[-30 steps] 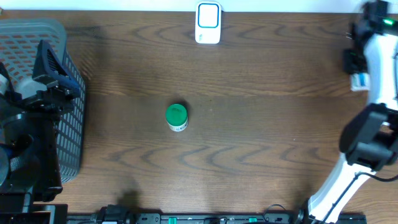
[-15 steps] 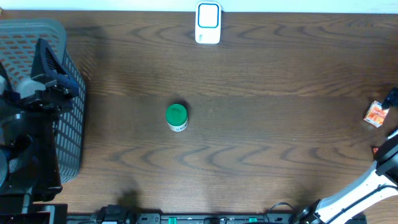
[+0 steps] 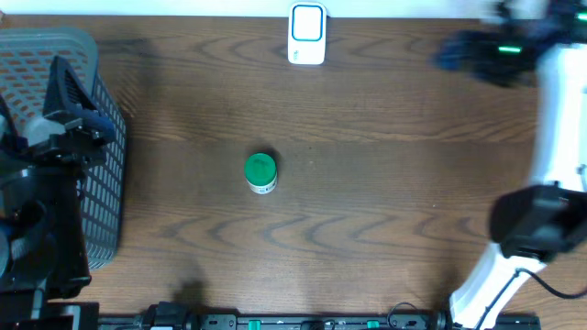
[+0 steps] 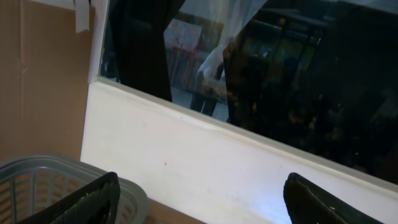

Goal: Scan the item barcode
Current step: 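Reach the right gripper down onto the green-lidded jar and grasp it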

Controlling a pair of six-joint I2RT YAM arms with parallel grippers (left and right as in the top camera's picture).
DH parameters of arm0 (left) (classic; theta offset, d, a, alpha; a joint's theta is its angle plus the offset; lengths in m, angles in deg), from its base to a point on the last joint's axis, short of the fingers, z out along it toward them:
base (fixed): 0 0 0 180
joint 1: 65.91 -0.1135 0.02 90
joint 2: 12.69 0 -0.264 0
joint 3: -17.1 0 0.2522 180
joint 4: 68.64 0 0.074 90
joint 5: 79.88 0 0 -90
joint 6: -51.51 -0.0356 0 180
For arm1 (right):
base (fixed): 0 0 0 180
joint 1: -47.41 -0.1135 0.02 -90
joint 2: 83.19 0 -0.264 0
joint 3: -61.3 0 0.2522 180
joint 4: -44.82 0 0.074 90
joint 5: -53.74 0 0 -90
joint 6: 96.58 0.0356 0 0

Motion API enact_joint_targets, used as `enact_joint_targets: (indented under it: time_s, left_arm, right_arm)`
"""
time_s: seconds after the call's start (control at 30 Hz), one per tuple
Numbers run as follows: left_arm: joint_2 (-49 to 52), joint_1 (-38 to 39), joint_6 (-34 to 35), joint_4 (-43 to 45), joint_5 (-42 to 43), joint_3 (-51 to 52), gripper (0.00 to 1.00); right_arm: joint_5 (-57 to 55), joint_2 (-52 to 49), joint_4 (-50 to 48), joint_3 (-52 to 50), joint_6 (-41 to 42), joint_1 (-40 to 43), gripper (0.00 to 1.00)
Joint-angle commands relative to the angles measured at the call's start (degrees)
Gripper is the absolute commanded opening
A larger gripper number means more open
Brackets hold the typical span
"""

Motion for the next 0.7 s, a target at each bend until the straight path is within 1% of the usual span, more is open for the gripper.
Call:
enact_joint_targets:
  time_s: [0.0, 0.1, 0.23, 0.3, 0.33, 0.37, 0.47, 0.67]
  left_arm:
    - [-1.97, -0.24, -0.55, 0.31, 0.74, 0.35, 0.84]
    - [-3.15, -0.24, -0.52, 0.31, 0.74, 0.35, 0.84]
    - [-4.07, -0.24, -0.52, 0.31, 0.74, 0.35, 0.85]
    - [-4.26, -0.24, -0.52, 0.28, 0.74, 0.35, 0.84]
    - [-4.26, -0.24, -0.52, 0.28, 0.74, 0.35, 0.84]
    - [-4.26, -0.24, -0.52, 0.28, 0.74, 0.35, 0.84]
    - [-4.26, -0.24, -0.52, 0.26, 0.74, 0.35, 0.84]
    - [-4.26, -0.24, -0.52, 0.28, 0.74, 0.35, 0.85]
  right_arm:
    - [3.19, -1.38, -0.96, -2.23, 3.82, -14.25, 0.99]
    - [-3.04, -4.26, -1.33, -2.91, 12.24, -24.98, 0.99]
    - [-13.94, -7.34, -1.90, -2.91, 21.66, -35.17, 0.98]
    - [-15.80, -7.89, -2.80, -2.91, 24.15, -38.62, 0.97]
    - [-17.73, -8.35, -3.89, -2.91, 26.82, -41.79, 0.97]
    - [-20.26, -8.57, -4.15, -2.91, 28.22, -43.36, 0.99]
    - [-27.12, -9.97, -4.07, -2.91, 31.67, -46.77, 0.99]
    - [-26.64, -13.64, -5.81, -2.91, 33.35, -49.68, 0.99]
